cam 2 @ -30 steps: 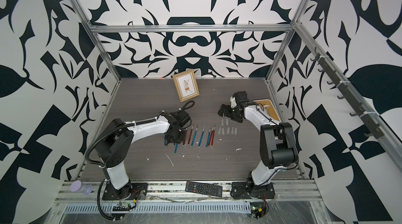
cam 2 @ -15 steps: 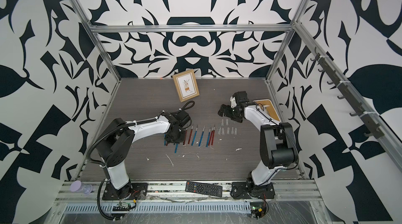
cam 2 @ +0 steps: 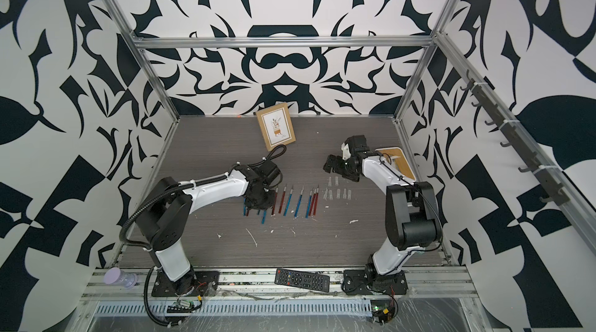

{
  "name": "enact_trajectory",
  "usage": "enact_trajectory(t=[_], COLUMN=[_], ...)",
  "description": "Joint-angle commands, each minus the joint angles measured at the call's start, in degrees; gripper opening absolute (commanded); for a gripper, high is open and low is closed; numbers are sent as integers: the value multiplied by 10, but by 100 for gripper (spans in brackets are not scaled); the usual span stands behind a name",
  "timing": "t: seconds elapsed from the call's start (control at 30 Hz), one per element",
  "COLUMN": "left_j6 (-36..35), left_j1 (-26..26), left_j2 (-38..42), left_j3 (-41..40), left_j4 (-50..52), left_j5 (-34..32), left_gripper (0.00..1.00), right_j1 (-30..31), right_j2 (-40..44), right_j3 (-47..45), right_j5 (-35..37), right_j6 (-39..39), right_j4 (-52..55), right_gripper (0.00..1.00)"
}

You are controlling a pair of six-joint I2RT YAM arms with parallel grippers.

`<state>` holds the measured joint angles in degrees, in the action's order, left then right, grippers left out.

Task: Remove protective caps from carving knives
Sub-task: Pick up the carving knife from the center of the board.

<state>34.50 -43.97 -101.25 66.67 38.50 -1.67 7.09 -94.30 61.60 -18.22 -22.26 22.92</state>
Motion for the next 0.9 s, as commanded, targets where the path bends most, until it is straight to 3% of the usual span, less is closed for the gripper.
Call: enact_trajectory(t=[0.0, 0.33, 0.57, 0.87], left_j6=[1, 3, 13, 17], left_j1=[11, 51, 54, 54], left_j2=[45, 91, 70, 54], left_j3=[-18, -63, -54, -43], left_j4=[-35, -185, -230, -247], left_j5=[35, 194, 245, 256], left_gripper=[1, 0, 0, 0], right_j1=[-1, 23, 60, 104], right_j2=[32, 61, 42, 8], right_j3=[10, 0, 4, 6], right_j5=[-4, -87, -157, -243], right_j6=[10, 1, -40, -96], right_j4=[7, -54, -103, -179], right_gripper=[98, 92, 88, 73])
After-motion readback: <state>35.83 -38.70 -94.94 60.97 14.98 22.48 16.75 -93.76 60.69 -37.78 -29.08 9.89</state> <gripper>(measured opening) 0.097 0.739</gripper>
